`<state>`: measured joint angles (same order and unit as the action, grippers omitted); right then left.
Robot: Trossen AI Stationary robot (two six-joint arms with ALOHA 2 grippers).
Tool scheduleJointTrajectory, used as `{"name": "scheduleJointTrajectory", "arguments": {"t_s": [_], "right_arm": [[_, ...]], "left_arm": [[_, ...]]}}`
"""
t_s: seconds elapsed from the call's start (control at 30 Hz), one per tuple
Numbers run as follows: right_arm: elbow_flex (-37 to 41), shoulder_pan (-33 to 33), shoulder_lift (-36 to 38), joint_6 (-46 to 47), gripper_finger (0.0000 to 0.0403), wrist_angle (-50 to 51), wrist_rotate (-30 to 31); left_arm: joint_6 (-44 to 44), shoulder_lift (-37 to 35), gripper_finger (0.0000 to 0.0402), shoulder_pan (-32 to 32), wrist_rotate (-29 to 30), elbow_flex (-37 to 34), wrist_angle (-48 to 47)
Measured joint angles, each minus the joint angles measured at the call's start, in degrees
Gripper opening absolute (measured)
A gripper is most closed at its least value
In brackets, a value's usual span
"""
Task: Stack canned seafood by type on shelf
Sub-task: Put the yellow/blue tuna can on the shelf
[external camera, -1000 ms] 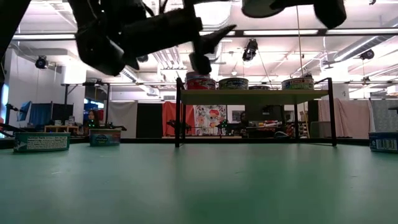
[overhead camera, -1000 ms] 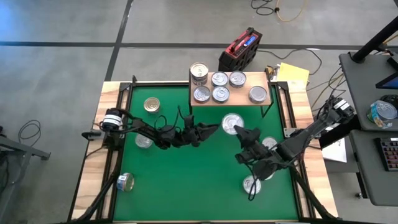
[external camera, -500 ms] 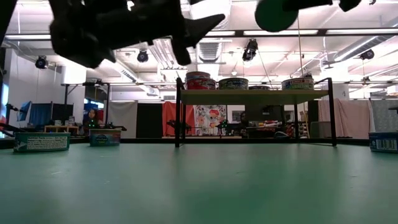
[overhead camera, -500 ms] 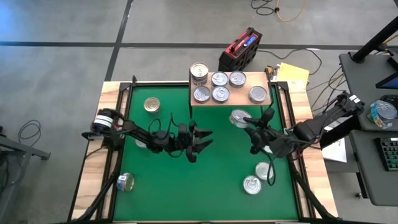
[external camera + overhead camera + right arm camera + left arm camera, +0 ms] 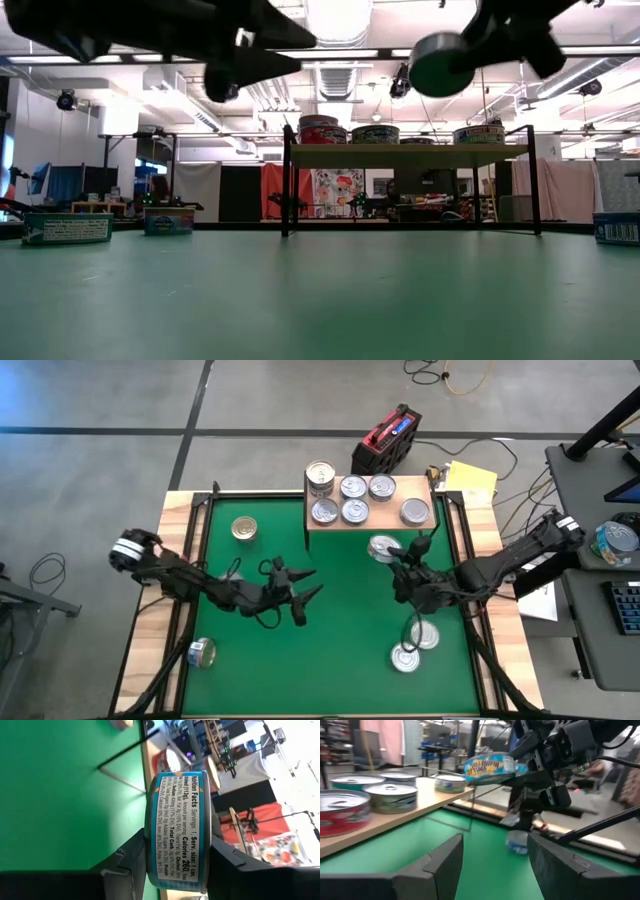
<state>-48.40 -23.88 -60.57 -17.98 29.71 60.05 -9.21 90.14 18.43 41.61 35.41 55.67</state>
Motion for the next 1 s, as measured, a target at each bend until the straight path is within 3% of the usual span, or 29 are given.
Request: {"name": "scheduleJointTrajectory", "arguments": {"t_s": [0.27, 0.57, 1.0], "right_arm": [[0.0, 5.89, -6.52, -2.39, 0.0136, 0.17, 0.04], [0.0, 8.9, -8.22, -4.07, 0.0136, 0.03, 1.91], [0.0, 11.99, -8.2, -3.61, 0.0137, 0.07, 1.84]], "left_arm": [[1.46, -4.93, 0.0203, 3.33, 8.7, 1.22, -13.7], [1.25, -4.96, 0.0203, 4.16, 10.88, 5.02, -24.88], [1.25, -4.95, 0.0203, 6.41, 21.83, 5.84, -31.92]]}}
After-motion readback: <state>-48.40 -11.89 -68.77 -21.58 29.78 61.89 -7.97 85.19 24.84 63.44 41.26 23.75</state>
